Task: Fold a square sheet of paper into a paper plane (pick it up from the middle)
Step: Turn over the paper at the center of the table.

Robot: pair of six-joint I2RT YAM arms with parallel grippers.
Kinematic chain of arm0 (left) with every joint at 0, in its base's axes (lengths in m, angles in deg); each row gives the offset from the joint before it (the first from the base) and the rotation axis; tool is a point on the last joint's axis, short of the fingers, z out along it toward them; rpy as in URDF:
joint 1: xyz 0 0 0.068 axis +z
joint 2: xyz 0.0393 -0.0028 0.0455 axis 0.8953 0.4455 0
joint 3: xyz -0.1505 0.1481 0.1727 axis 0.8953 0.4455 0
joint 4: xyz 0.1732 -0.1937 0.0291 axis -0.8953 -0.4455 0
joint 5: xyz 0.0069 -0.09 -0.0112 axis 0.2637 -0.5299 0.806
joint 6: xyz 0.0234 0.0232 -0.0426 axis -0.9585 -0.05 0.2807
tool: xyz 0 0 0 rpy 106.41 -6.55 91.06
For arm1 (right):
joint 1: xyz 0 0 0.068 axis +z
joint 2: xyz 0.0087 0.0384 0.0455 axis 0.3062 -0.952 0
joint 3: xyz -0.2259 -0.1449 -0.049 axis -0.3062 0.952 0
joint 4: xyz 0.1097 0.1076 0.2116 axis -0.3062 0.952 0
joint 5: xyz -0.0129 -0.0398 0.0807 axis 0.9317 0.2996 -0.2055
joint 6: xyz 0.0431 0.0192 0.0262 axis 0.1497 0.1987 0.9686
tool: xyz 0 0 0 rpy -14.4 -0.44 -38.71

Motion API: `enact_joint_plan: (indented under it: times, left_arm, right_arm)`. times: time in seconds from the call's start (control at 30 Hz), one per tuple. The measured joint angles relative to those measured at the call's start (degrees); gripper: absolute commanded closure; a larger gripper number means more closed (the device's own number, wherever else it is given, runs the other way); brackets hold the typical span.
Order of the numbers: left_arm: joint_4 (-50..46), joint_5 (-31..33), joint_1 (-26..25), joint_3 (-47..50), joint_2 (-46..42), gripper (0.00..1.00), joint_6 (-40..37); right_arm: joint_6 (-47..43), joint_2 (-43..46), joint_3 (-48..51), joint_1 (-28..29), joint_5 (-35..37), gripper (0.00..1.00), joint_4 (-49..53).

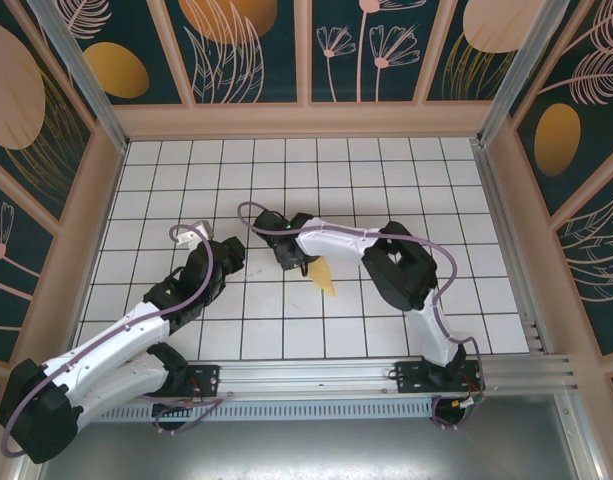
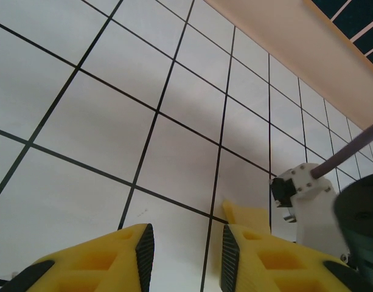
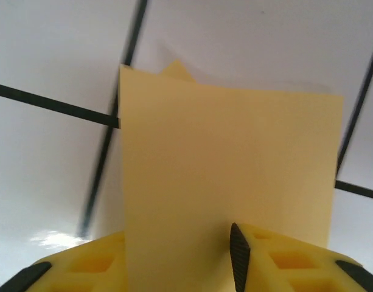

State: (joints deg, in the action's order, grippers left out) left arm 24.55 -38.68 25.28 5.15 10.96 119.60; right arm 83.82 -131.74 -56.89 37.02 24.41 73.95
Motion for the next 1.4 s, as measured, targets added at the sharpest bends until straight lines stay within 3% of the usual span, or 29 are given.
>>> enact_joint_plan:
  times: [0.27,0.43,0.5,0.6,0.9,1.1,1.17,1.27,1.4]
  left_arm:
    - [0.02,-0.28,0.0,0.0,1.11,0.59,-0.02]
    - [0.07,-0.61,0.0,0.0,1.44,0.55,0.0]
    - [0.09,-0.87,0.0,0.0,1.62,0.53,0.0]
    - [0.11,-1.46,0.0,-0.07,2.29,0.49,0.0]
    - [1.53,-3.23,0.0,-2.4,4.24,0.42,0.0]
    - [2.67,-3.93,0.0,-3.58,4.85,0.32,0.83]
    - [2.71,-4.11,0.0,-3.89,4.79,0.22,0.98]
    - [3.48,-3.45,0.0,-3.69,3.65,0.15,1.14]
    - [8.31,-2.99,0.0,0.07,-0.87,0.04,2.12]
  right_arm:
    - [1.99,21.33,17.11,-6.4,-15.23,0.38,-16.2]
    - [5.57,32.02,29.83,-15.93,-25.77,0.58,-27.89]
    - [6.97,33.31,33.77,-18.93,-29.42,0.69,-31.23]
    - [8.33,33.97,38.29,-20.26,-33.11,0.76,-34.45]
    - [10.62,37.62,46.29,-21.07,-37.51,0.88,-42.99]
    - [11.76,38.64,49.0,-21.35,-39.21,0.88,-48.04]
    - [12.39,39.39,50.64,-21.38,-39.47,0.87,-49.66]
    - [12.81,40.35,53.37,-21.44,-40.76,0.87,-52.72]
    - [13.99,40.85,57.13,-21.46,-41.72,0.78,-57.37]
